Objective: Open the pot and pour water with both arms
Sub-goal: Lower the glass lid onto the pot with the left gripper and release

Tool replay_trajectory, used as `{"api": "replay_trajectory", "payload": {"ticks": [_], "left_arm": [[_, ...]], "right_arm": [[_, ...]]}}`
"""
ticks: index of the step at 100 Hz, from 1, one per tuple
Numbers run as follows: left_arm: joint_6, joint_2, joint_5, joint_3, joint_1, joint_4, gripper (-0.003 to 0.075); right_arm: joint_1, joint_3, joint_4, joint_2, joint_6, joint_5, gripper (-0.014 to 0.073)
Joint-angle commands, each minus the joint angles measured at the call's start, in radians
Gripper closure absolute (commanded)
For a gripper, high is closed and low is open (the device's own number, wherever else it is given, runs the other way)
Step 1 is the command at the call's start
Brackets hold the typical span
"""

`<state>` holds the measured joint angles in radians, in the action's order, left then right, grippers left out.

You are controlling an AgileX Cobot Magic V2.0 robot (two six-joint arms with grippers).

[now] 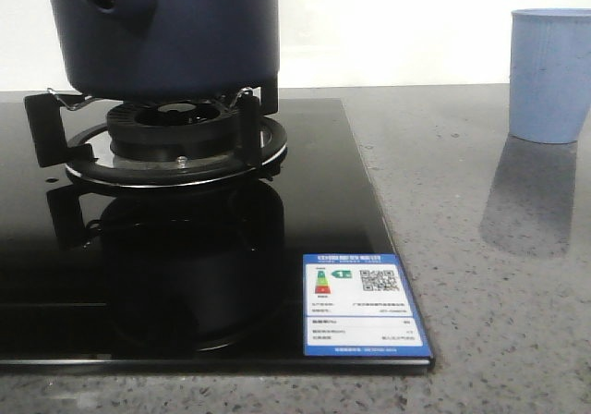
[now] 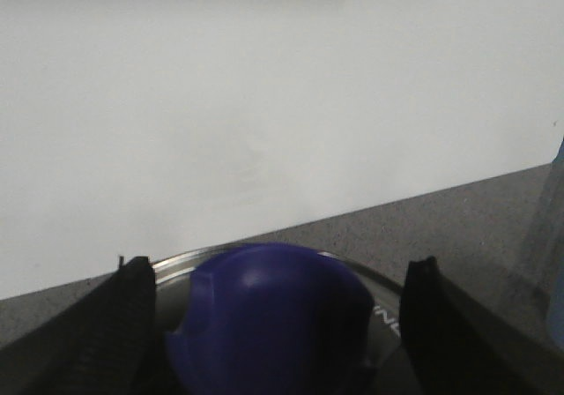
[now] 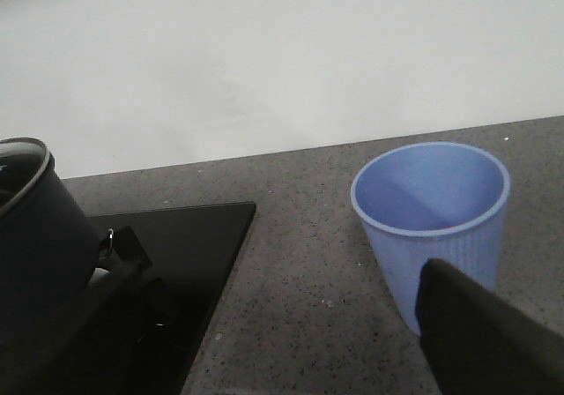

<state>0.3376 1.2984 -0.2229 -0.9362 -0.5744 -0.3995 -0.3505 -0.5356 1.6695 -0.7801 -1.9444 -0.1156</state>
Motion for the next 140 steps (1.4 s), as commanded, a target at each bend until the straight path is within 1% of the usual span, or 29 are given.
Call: {"api": "replay_trajectory", "payload": {"ticks": [1,6,13,20,25,29,30,31,33,36,37,41,48,49,51,54,63,72,82,96,108,120,133,140], "left_arm": [[0.001,-0.088,-0.057,-0.039,-0.002,0.005,0.0183],[0.001,-0.12,-0.031,-0.039,0.011,0.005,0.0183],[0.001,-0.165,0.023,-0.039,0.046,0.005,0.0187],[0.001,-0.208,0.077,-0.039,0.094,0.005,0.0208],[0.001,-0.238,0.113,-0.039,0.136,0.005,0.0244],[0.001,-0.264,0.143,-0.039,0.163,0.005,0.0286],[0.001,-0.269,0.152,-0.039,0.173,0.005,0.0295],[0.001,-0.277,0.156,-0.039,0.178,0.005,0.0313],[0.001,-0.29,0.169,-0.039,0.194,0.005,0.0342],[0.001,-0.307,0.186,-0.039,0.213,0.005,0.0386],[0.001,-0.311,0.193,-0.039,0.222,0.005,0.0398],[0.001,-0.335,0.211,-0.039,0.243,0.005,0.0476],[0.001,-0.371,0.242,-0.039,0.281,0.005,0.0617],[0.001,-0.374,0.247,-0.039,0.287,0.005,0.0646],[0.001,-0.385,0.256,-0.039,0.296,0.007,0.0674],[0.001,-0.402,0.268,-0.039,0.308,0.012,0.0741],[0.001,-0.437,0.322,-0.037,0.336,0.05,0.0739],[0.001,-0.48,0.387,-0.023,0.343,0.085,0.0739],[0.001,-0.561,0.359,0.057,0.343,0.085,0.0739],[0.001,-0.716,0.265,0.256,0.343,0.046,0.0739],[0.001,-0.861,0.257,0.432,0.339,0.024,0.0739],[0.001,-1.027,0.23,0.589,0.339,-0.048,0.0739],[0.001,-1.182,0.257,0.682,0.339,-0.05,0.0739],[0.001,-1.228,0.223,0.701,0.339,-0.065,0.0739]], "right_arm": [[0.004,-0.022,0.051,0.011,0.011,0.006,0.0043],[0.004,-0.022,0.072,0.011,0.011,0.024,0.0048],[0.004,-0.029,0.104,0.011,0.011,0.057,0.0085],[0.004,-0.047,0.129,0.011,0.011,0.082,0.0166],[0.004,-0.066,0.147,0.011,0.011,0.093,0.0265],[0.004,-0.086,0.168,0.011,0.011,0.104,0.0337],[0.004,-0.09,0.177,0.011,0.011,0.106,0.0366],[0.004,-0.094,0.181,0.011,0.011,0.109,0.0382],[0.004,-0.108,0.19,0.011,0.013,0.116,0.044],[0.004,-0.123,0.19,0.011,0.015,0.116,0.0481],[0.004,-0.127,0.19,0.011,0.016,0.116,0.0507],[0.004,-0.149,0.19,0.009,0.026,0.124,0.0578],[0.004,-0.183,0.19,0.0,0.055,0.137,0.0669],[0.004,-0.186,0.19,0.0,0.055,0.137,0.0666],[0.004,-0.195,0.19,-0.002,0.058,0.137,0.0666],[0.004,-0.208,0.19,-0.012,0.067,0.137,0.0666],[0.004,-0.254,0.19,-0.031,0.079,0.133,0.0666],[0.004,-0.265,0.19,-0.028,0.079,0.133,0.0666],[0.004,-0.237,0.19,0.01,0.079,0.116,0.0666],[0.004,-0.114,0.189,0.122,0.079,0.049,0.0655],[0.004,0.029,0.189,0.241,0.079,0.067,0.0655],[0.004,0.18,0.189,0.355,0.079,0.052,0.0655],[0.004,0.283,0.189,0.443,0.079,0.057,0.066],[0.004,0.299,0.189,0.474,0.079,0.067,0.066]]}}
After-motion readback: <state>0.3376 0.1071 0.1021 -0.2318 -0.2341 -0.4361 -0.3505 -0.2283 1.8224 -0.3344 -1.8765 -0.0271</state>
